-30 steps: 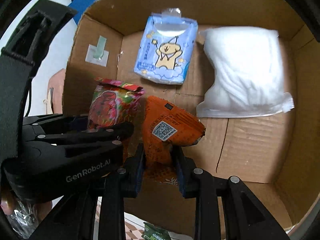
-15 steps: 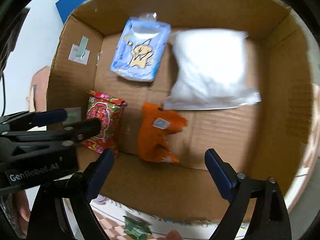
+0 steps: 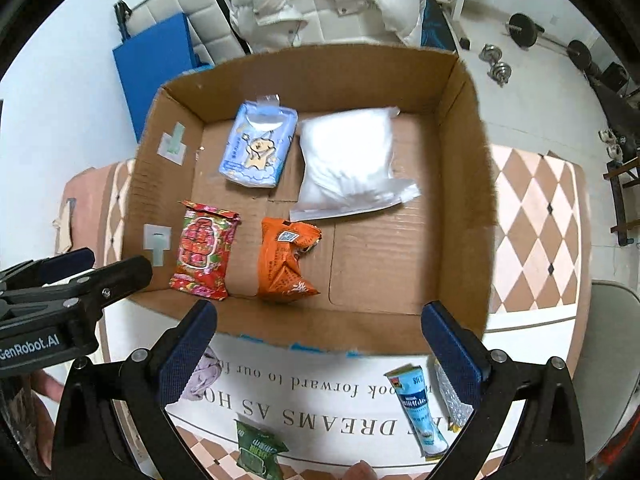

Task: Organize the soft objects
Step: 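Lower both snack bags into the box and open both grippers, then grasp the green snack bag with the left gripper while the right grasps the silver scrubber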

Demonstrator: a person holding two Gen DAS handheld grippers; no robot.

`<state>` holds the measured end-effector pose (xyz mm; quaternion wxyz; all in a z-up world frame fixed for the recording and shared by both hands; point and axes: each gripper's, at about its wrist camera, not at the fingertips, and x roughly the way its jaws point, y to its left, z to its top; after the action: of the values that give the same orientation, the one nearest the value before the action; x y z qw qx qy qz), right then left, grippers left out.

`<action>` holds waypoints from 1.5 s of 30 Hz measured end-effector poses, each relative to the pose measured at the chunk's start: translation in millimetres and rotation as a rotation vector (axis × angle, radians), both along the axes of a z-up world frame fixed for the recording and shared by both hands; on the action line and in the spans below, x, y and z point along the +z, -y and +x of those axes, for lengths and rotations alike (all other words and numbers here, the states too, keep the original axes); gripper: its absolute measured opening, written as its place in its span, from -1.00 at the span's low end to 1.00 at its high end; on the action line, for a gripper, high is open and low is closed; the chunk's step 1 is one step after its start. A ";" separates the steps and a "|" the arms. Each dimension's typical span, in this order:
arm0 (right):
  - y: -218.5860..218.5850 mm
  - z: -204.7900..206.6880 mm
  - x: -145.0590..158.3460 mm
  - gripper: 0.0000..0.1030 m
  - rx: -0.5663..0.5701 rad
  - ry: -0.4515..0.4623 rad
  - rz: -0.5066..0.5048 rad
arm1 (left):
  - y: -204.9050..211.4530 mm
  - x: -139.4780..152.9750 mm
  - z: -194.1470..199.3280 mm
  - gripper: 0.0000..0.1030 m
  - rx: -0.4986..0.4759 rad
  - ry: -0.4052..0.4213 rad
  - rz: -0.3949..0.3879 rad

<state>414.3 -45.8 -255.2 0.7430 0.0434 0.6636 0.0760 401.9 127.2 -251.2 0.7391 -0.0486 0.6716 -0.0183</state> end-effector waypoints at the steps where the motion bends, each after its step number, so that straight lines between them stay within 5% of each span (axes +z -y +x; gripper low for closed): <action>1: 4.1 -3.6 5.9 1.00 -0.001 0.012 0.011 | 1.4 5.0 -4.1 0.75 0.003 0.014 0.001; 9: 29.7 -48.8 63.8 1.00 0.044 0.150 0.014 | 15.1 54.1 -57.5 0.75 0.004 0.185 0.103; 14: 73.1 -78.5 78.2 1.00 0.035 0.207 -0.076 | 27.1 45.9 -99.7 0.75 0.013 0.204 0.157; 21: 138.9 -109.1 14.6 1.00 0.011 0.044 -0.210 | 41.0 -41.4 -159.2 0.75 -0.002 -0.029 0.097; 30: 165.1 -129.6 -72.4 1.00 0.026 -0.110 -0.240 | 53.4 -144.2 -212.8 0.73 -0.052 -0.268 0.116; 33: 162.3 -127.5 -85.9 0.94 0.033 -0.131 -0.241 | 57.0 -166.6 -218.9 0.43 -0.061 -0.327 0.102; 38: 155.9 -114.7 -103.9 0.90 0.053 -0.163 -0.238 | 66.2 -185.1 -220.6 0.36 -0.078 -0.357 0.086; 41: 151.8 -108.5 -116.7 0.89 0.070 -0.185 -0.258 | 69.4 -192.8 -220.0 -0.08 -0.084 -0.376 0.095; 45: 148.5 -102.4 -139.8 0.64 0.090 -0.235 -0.287 | 71.3 -197.5 -221.1 -0.30 -0.076 -0.393 0.080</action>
<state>311.8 -194.3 -395.0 0.6549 -0.0842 0.7510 0.0082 180.7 55.9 -448.7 0.5938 0.0036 0.8045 -0.0094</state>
